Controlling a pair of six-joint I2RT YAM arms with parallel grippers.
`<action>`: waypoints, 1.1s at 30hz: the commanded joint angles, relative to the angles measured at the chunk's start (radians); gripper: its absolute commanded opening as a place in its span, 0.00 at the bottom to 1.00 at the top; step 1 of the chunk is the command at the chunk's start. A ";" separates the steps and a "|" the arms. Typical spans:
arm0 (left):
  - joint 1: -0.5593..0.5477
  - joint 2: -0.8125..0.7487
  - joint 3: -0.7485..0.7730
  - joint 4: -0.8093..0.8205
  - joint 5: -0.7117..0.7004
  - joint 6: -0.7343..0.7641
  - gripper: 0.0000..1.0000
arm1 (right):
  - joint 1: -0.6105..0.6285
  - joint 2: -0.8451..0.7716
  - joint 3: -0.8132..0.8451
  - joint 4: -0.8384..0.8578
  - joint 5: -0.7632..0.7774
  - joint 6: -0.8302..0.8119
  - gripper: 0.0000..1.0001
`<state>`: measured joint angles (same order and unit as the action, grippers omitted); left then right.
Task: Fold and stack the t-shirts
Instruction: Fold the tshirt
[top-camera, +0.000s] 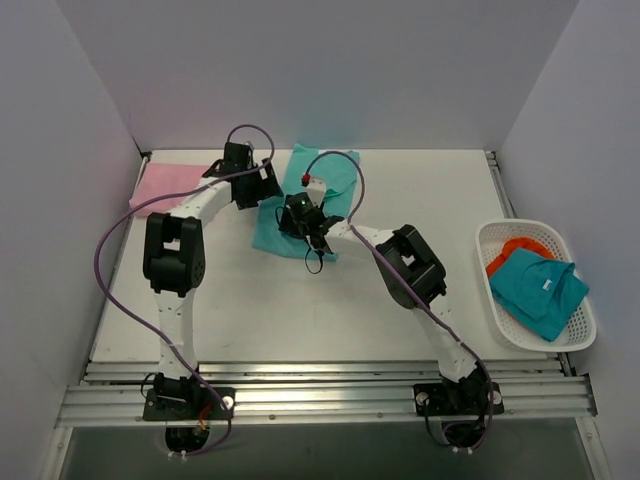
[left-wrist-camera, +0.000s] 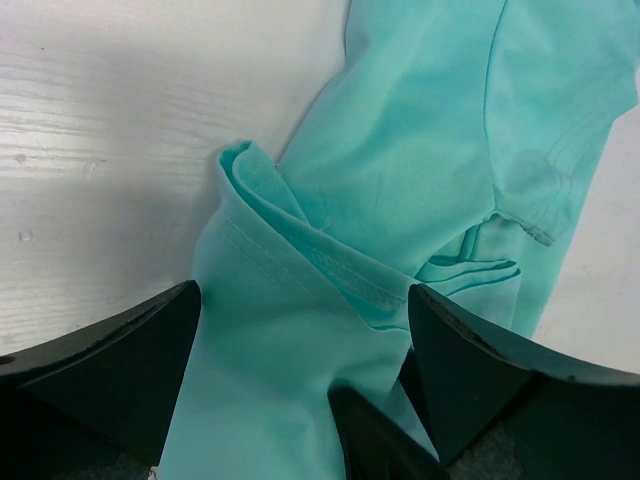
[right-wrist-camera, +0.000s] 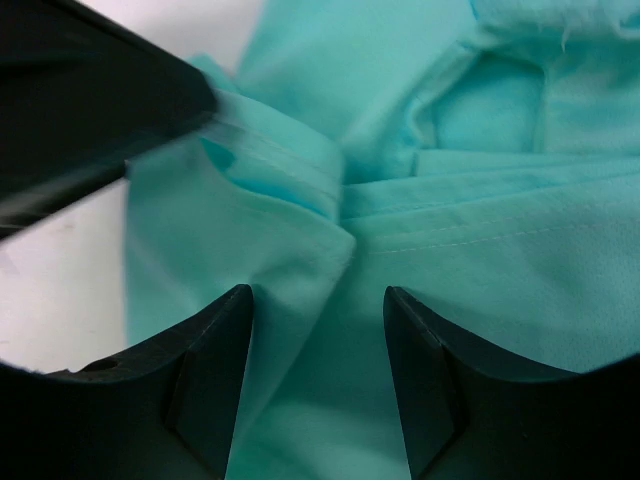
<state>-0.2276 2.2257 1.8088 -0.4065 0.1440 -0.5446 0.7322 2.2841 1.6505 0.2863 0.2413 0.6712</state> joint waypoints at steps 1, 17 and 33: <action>0.027 -0.006 0.009 0.046 0.023 0.038 0.94 | -0.043 -0.023 -0.001 0.039 0.004 -0.012 0.51; 0.062 -0.001 -0.002 0.066 0.063 0.051 0.94 | -0.146 -0.310 -0.221 -0.058 0.185 -0.090 0.65; 0.094 -0.093 -0.091 0.103 0.068 0.043 0.94 | -0.151 -0.210 -0.224 -0.007 0.131 -0.058 0.59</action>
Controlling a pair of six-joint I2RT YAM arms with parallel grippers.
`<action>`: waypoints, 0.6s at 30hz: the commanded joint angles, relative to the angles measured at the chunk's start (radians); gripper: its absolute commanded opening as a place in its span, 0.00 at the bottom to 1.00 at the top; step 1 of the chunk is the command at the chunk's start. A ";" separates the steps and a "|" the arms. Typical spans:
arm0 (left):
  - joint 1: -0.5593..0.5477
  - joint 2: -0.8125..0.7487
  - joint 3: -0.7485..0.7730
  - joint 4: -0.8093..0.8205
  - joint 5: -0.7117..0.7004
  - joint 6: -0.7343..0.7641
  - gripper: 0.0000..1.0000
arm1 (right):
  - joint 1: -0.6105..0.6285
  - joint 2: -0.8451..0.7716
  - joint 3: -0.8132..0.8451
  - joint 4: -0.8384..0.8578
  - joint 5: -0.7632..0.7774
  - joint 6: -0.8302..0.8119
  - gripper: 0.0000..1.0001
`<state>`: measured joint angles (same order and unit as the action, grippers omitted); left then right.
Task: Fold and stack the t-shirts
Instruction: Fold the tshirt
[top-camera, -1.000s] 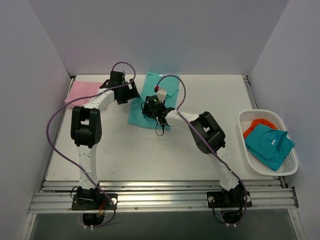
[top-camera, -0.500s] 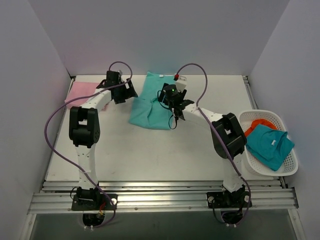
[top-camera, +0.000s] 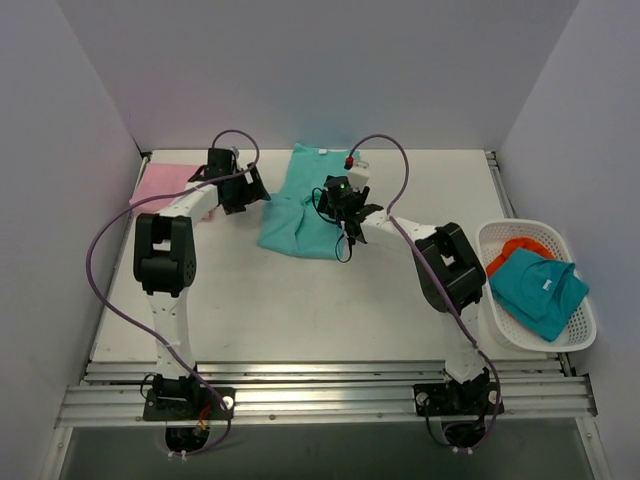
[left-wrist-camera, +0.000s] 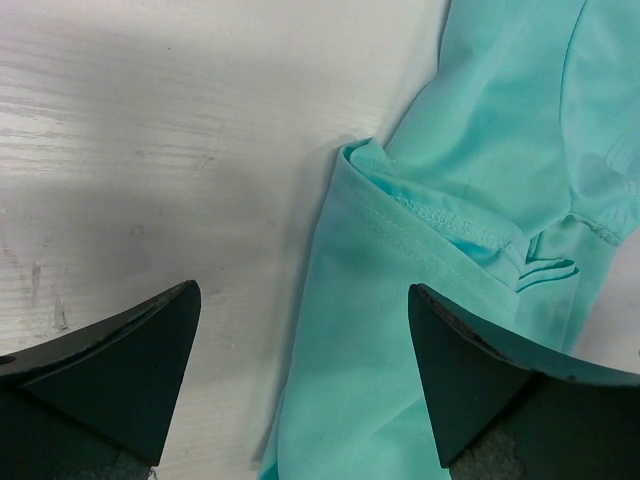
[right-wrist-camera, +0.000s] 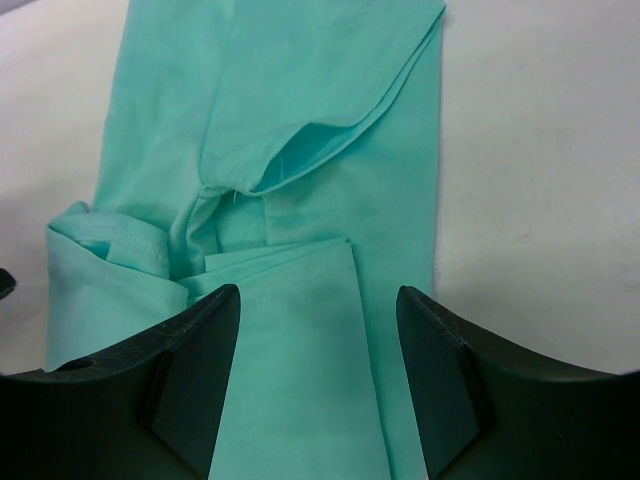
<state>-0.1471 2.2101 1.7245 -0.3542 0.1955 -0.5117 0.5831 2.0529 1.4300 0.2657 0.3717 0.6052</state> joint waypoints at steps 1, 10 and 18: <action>0.014 -0.076 -0.006 0.054 0.019 0.009 0.94 | -0.002 0.026 -0.005 0.015 -0.002 0.008 0.59; 0.017 -0.070 -0.022 0.072 0.028 0.001 0.94 | -0.002 0.085 -0.010 0.049 -0.022 0.028 0.56; 0.018 -0.061 -0.025 0.084 0.032 -0.004 0.94 | -0.002 0.139 0.004 0.064 -0.040 0.039 0.55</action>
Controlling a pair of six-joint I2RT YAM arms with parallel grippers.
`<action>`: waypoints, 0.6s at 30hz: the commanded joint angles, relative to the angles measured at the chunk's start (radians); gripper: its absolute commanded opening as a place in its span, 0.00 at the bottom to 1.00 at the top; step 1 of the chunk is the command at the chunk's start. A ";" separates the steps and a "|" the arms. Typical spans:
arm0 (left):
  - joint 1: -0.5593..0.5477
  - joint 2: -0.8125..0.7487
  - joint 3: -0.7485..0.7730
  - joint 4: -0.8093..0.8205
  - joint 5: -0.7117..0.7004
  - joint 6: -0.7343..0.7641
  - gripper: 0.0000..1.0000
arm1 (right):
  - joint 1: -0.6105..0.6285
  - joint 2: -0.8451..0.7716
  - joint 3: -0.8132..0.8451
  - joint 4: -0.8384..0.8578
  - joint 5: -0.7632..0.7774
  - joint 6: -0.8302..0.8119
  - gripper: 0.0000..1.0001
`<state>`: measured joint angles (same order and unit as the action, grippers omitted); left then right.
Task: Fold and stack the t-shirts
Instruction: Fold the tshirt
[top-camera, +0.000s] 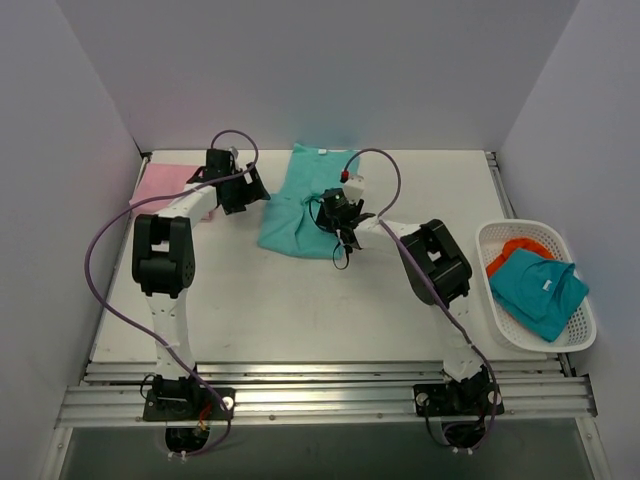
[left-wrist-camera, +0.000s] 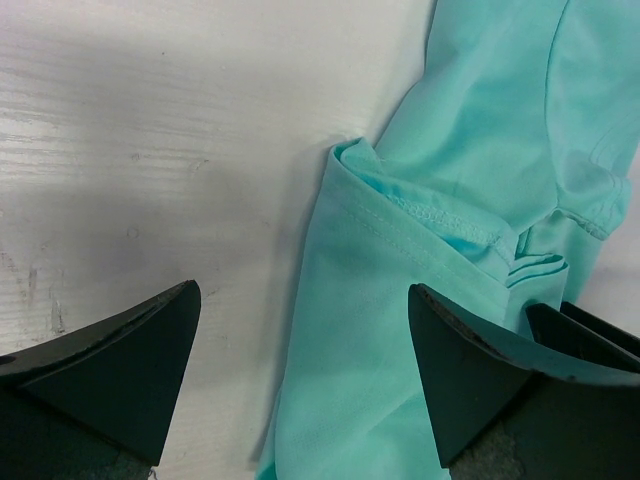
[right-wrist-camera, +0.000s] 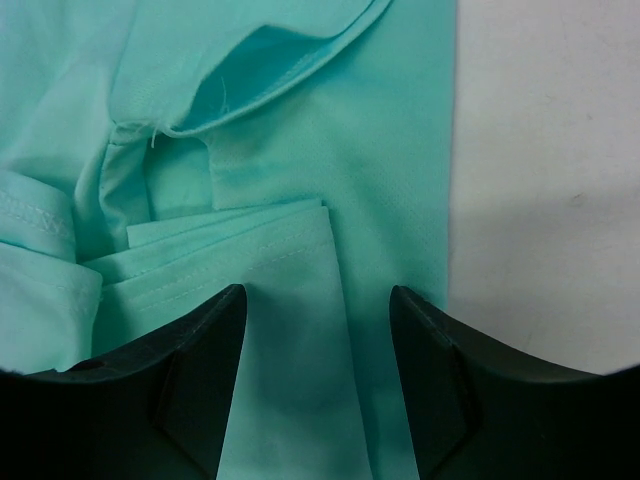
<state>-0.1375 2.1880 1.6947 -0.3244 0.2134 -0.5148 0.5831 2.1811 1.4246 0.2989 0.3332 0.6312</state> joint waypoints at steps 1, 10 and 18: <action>0.009 -0.040 0.005 0.054 0.015 -0.001 0.94 | -0.002 0.016 0.010 0.034 -0.005 0.015 0.54; 0.010 -0.028 0.006 0.059 0.020 -0.002 0.94 | 0.000 0.031 0.022 0.036 -0.010 0.012 0.44; 0.010 -0.019 0.010 0.062 0.026 -0.005 0.94 | 0.001 0.025 0.030 0.026 -0.006 -0.001 0.28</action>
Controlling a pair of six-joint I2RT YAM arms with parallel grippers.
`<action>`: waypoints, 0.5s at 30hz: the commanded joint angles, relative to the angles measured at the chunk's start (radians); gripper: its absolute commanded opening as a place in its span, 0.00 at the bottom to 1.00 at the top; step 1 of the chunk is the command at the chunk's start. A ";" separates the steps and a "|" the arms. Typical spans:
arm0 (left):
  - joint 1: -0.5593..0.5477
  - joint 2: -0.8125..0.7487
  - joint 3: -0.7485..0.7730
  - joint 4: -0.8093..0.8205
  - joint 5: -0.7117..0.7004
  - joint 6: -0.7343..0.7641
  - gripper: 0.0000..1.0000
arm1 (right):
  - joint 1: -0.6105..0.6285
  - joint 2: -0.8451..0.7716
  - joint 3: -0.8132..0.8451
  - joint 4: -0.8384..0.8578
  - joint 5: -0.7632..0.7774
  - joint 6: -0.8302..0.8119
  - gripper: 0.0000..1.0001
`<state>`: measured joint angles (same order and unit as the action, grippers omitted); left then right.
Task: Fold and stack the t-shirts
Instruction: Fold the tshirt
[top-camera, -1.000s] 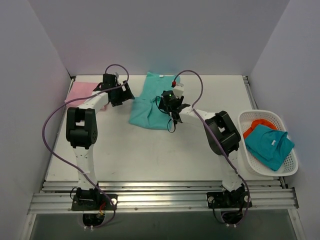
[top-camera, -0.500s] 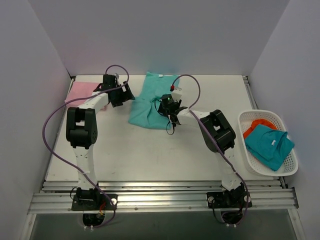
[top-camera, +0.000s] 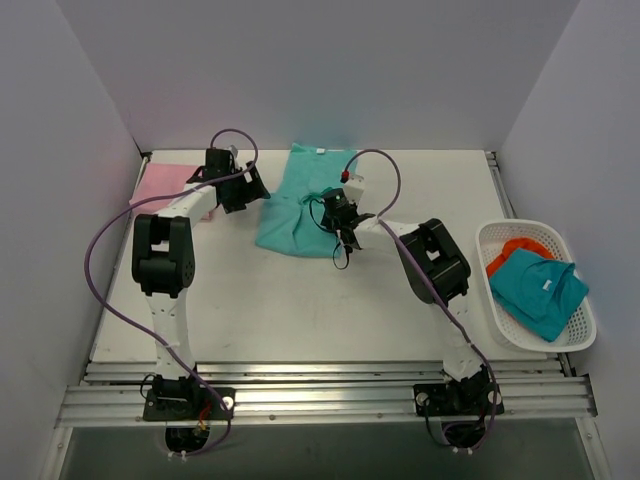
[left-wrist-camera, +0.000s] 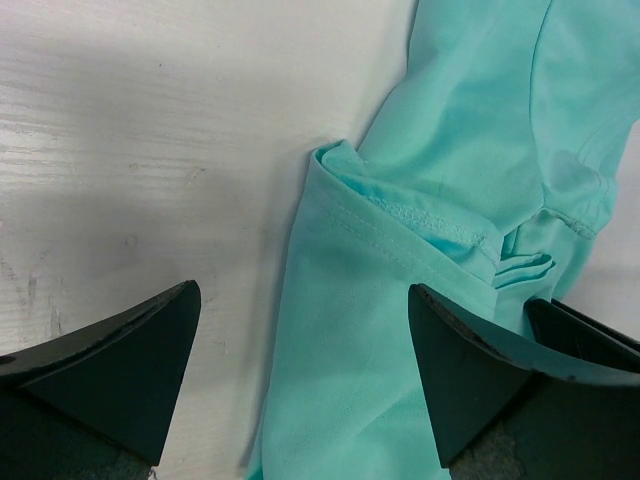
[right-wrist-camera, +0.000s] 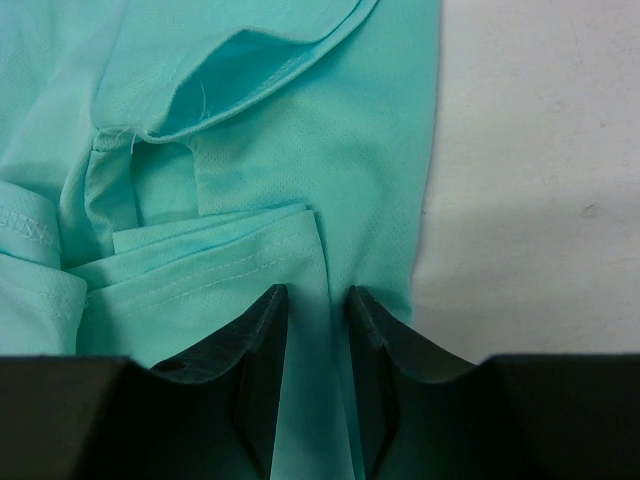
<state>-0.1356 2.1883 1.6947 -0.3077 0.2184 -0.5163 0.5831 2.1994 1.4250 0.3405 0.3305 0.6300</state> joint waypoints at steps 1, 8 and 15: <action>0.010 -0.018 0.011 0.045 0.021 -0.004 0.94 | 0.001 0.006 0.031 -0.017 -0.005 -0.001 0.27; 0.010 -0.010 0.014 0.045 0.022 -0.004 0.94 | 0.007 0.014 0.041 -0.029 0.001 -0.007 0.12; 0.010 0.001 0.020 0.048 0.026 -0.004 0.94 | 0.014 0.008 0.051 -0.060 0.021 -0.010 0.06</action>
<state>-0.1356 2.1883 1.6947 -0.3019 0.2226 -0.5163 0.5854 2.2066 1.4384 0.3233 0.3279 0.6270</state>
